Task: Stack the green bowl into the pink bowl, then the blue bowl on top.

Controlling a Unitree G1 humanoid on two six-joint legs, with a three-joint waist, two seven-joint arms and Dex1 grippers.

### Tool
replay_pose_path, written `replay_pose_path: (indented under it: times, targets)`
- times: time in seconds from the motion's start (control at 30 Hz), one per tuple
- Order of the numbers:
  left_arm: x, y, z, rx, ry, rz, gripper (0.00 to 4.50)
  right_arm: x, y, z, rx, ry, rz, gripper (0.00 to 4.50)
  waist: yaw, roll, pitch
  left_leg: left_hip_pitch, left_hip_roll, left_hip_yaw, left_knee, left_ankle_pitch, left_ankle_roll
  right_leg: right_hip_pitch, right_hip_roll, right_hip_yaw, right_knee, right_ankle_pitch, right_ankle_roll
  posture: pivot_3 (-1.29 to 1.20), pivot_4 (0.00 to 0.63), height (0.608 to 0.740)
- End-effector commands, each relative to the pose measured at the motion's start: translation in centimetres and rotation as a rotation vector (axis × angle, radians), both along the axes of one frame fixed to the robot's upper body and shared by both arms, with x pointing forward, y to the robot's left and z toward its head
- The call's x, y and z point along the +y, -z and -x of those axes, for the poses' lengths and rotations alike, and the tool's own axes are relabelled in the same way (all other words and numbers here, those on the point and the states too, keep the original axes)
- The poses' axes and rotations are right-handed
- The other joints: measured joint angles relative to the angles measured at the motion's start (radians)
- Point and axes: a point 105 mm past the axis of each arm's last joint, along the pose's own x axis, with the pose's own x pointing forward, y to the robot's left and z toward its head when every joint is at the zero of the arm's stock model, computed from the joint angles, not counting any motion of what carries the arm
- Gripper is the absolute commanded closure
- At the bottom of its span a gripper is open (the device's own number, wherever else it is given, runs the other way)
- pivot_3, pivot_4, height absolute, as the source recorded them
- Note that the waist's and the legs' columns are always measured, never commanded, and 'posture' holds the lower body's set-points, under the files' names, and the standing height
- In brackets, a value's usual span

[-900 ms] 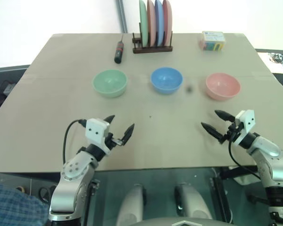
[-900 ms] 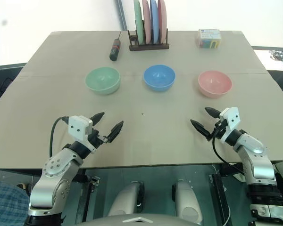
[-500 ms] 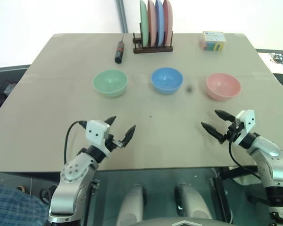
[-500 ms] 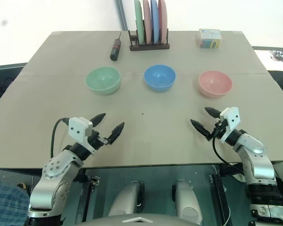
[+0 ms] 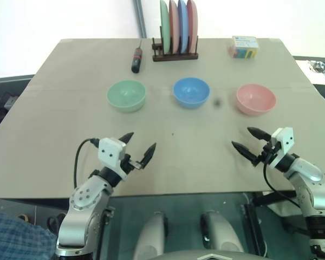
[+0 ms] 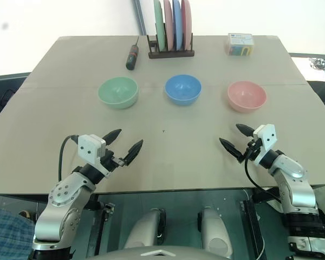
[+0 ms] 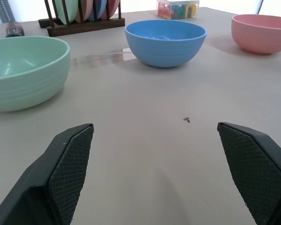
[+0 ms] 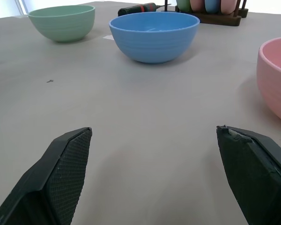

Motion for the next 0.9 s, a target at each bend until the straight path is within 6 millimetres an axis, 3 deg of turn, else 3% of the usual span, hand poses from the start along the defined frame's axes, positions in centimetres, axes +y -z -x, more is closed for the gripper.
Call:
replay_pose_path:
  times: [0.03,0.1,0.2,0.37,0.63,0.9]
  targets:
    - [-1.1,-1.1,0.4,-0.044,0.047,0.019,0.00,-0.8,-0.6,-0.4,-0.007,0.044,0.079,0.04,0.000,0.000,0.000,0.000,0.000,0.000,0.000,0.000,0.000,0.000,0.000,0.000,0.000,0.000,0.000,0.00,0.150,0.740]
    - [-1.7,-1.0,0.5,-0.039,0.077,0.034,0.00,-0.9,-0.1,-0.5,-0.006,0.044,0.176,0.04,0.001,0.000,0.000,0.000,0.000,0.000,0.000,0.000,0.000,0.000,0.000,0.000,0.000,0.000,-0.001,0.00,0.150,0.740]
    - [-2.4,-1.0,0.7,-0.033,0.109,0.062,0.00,-1.0,-0.8,-1.1,-0.039,0.063,0.217,0.04,0.000,0.000,0.000,0.000,0.000,0.000,0.000,0.000,0.000,0.000,0.000,0.000,0.000,0.001,-0.002,0.00,0.150,0.740]
    - [-3.4,-1.5,1.1,-0.049,0.179,0.110,0.00,-1.1,-3.4,-2.9,-0.107,0.091,0.299,0.04,-0.003,0.000,0.000,0.000,0.000,0.001,0.000,0.000,0.000,0.000,0.000,0.001,0.000,0.001,-0.002,0.00,0.150,0.740]
    - [-5.1,-3.3,2.5,-0.095,0.339,0.245,0.00,-1.8,-7.3,-6.6,-0.190,0.101,0.585,0.04,-0.002,0.000,0.000,0.000,0.000,0.001,0.001,0.000,0.000,0.000,0.000,0.001,0.000,0.002,-0.003,0.00,0.150,0.740]
    - [-5.8,-3.7,2.7,-0.112,0.375,0.276,0.00,-2.8,-7.8,-9.4,-0.099,0.095,0.664,0.04,-0.002,0.000,0.000,0.000,0.000,0.001,0.001,0.000,0.000,0.000,0.000,0.001,0.000,0.002,-0.003,0.00,0.150,0.740]
